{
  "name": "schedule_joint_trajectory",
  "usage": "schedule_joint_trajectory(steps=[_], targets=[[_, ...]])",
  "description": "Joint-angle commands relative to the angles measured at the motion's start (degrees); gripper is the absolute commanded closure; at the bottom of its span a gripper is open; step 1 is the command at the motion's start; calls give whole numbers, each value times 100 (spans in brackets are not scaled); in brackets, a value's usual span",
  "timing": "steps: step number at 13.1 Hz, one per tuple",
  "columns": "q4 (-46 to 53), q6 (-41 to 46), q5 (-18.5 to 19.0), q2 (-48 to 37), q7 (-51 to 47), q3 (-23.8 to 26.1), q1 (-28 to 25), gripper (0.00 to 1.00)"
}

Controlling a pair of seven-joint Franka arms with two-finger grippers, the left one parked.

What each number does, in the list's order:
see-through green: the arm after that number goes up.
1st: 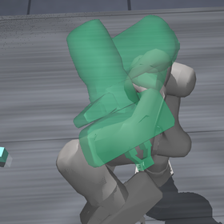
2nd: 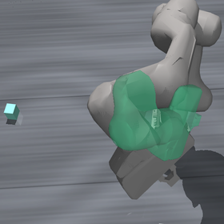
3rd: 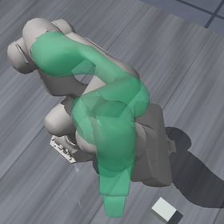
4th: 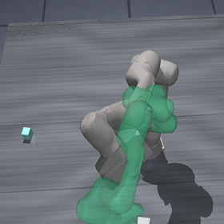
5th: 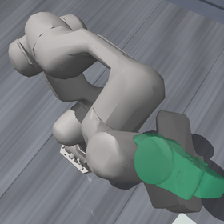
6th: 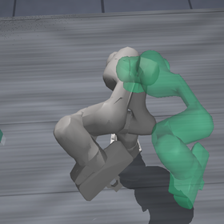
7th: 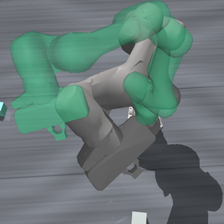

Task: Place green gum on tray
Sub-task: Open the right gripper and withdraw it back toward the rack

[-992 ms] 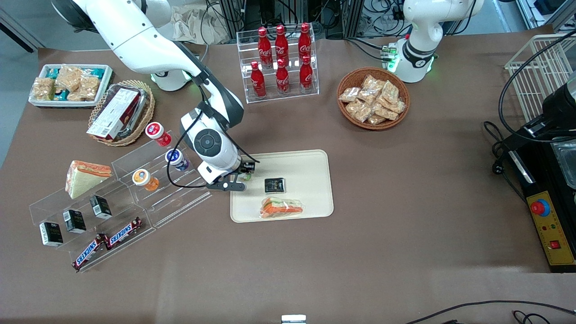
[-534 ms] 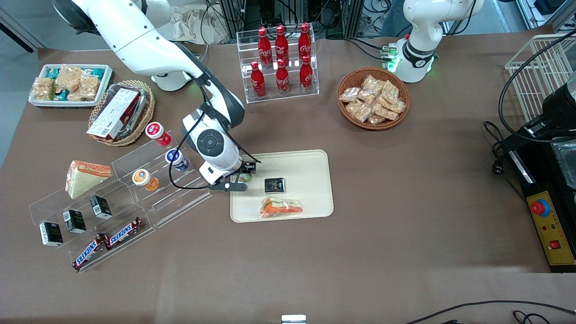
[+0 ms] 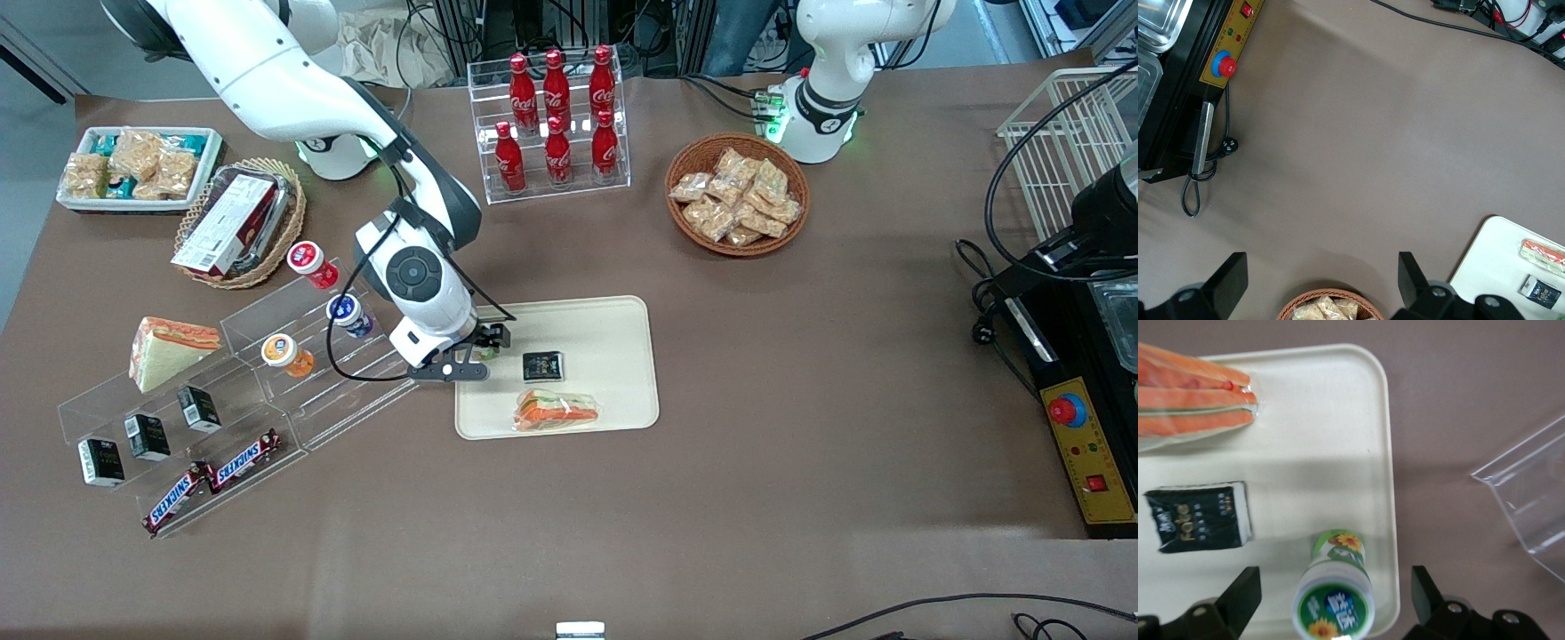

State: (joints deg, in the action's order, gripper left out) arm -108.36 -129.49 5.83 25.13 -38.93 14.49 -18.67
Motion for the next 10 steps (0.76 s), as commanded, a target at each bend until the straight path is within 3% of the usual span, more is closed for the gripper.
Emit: schedule_joint_trajectory(steps=[1,5,10], targets=[[795,1500,50,-412,183,27,30,0],[1282,2725,-854,-1219,1569,-165,555,0],[1352,3834,-953,-2082,3266,-1062,1153,0]])
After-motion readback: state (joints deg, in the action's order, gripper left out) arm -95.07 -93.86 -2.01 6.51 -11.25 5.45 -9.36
